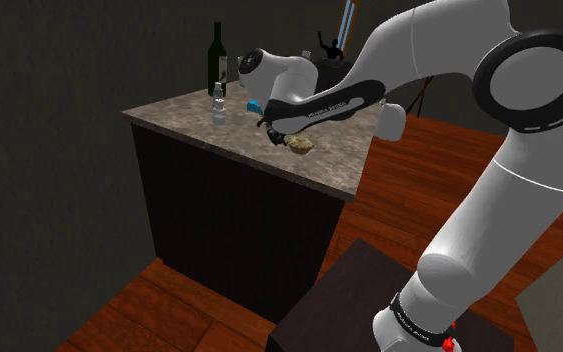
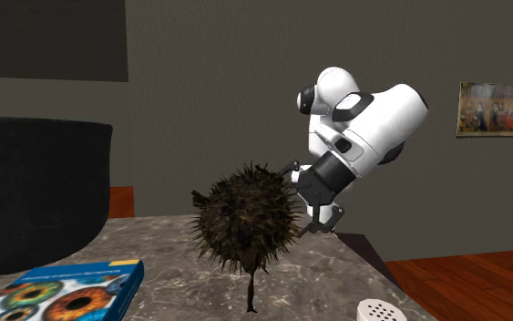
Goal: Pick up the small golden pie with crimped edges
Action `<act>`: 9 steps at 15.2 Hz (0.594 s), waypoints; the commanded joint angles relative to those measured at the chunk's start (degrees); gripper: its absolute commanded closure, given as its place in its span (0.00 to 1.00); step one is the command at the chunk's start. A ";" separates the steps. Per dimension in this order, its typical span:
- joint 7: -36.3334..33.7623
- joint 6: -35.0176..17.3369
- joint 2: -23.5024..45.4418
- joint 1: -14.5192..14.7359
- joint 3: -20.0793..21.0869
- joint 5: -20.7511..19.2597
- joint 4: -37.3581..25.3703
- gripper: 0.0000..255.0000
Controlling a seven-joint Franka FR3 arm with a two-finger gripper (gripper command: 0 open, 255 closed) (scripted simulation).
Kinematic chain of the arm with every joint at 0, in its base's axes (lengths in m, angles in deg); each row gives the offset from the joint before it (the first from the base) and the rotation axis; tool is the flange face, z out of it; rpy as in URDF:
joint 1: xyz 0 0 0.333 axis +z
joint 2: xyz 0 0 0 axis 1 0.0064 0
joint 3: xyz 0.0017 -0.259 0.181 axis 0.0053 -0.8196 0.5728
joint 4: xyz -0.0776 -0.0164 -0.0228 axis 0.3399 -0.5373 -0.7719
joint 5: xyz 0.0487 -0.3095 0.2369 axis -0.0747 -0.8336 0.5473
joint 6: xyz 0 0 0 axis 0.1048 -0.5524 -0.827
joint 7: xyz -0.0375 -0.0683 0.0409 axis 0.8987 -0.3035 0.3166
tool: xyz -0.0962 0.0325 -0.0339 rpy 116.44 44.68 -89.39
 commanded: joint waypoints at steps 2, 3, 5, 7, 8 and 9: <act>-1.67 -1.46 0.94 -0.06 -0.09 -0.91 1.24 0.00; -1.98 -1.69 1.12 -0.07 -0.10 -1.07 1.44 0.00; -1.98 -1.65 1.12 -0.05 -0.08 -1.05 1.41 1.00; -2.01 -1.64 1.19 -0.04 -0.07 -1.06 1.37 1.00; -1.99 -1.63 1.17 -0.04 -0.07 -1.06 1.36 1.00; -1.99 -1.64 1.15 -0.05 -0.08 -1.06 1.38 1.00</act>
